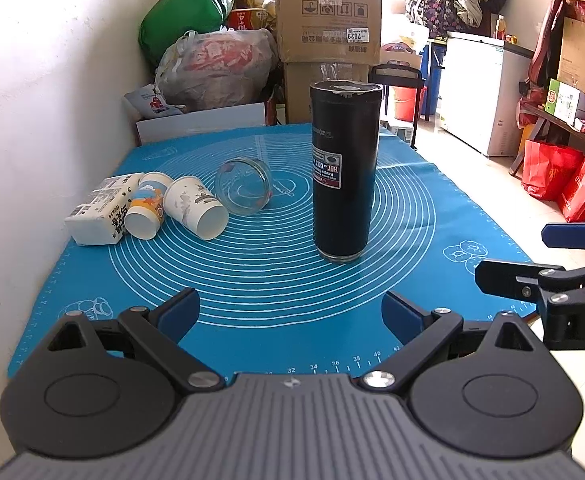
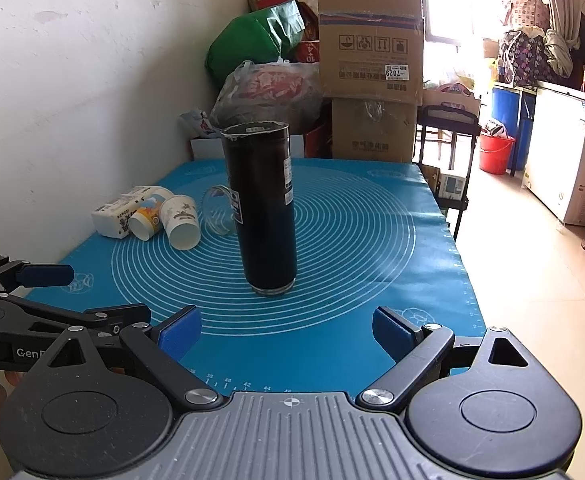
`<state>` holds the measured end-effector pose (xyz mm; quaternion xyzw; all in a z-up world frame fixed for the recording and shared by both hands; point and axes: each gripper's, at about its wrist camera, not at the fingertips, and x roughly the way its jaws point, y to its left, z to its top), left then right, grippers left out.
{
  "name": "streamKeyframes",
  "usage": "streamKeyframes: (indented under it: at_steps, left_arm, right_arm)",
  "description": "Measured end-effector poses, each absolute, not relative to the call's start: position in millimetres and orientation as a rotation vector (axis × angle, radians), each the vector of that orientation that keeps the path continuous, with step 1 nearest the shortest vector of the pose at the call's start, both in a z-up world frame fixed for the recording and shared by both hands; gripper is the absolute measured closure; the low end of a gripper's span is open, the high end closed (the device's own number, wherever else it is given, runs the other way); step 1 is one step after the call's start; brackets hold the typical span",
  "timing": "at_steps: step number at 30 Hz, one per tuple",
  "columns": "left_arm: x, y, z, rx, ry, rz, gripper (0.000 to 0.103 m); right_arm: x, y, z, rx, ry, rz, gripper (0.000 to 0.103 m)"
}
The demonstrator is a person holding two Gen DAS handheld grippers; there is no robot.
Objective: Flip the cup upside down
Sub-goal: 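Open the right gripper and pull back from the standing thermos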
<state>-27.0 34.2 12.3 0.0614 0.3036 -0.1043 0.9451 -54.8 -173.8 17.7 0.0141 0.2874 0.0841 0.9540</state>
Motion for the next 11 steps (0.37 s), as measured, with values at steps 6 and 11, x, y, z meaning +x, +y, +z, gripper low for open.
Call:
streamKeyframes:
  at_steps: [6,11]
  left_arm:
    - [-26.9,35.3,11.8,0.122,0.618,-0.199,0.006]
    - [-25.2,38.3,11.4,0.113,0.62,-0.188,0.006]
  right_arm:
    - [-54.6,-173.3,17.9,0.025,0.585,0.173,0.009]
    - [-54.5,-173.0,17.6,0.024,0.586,0.174,0.009]
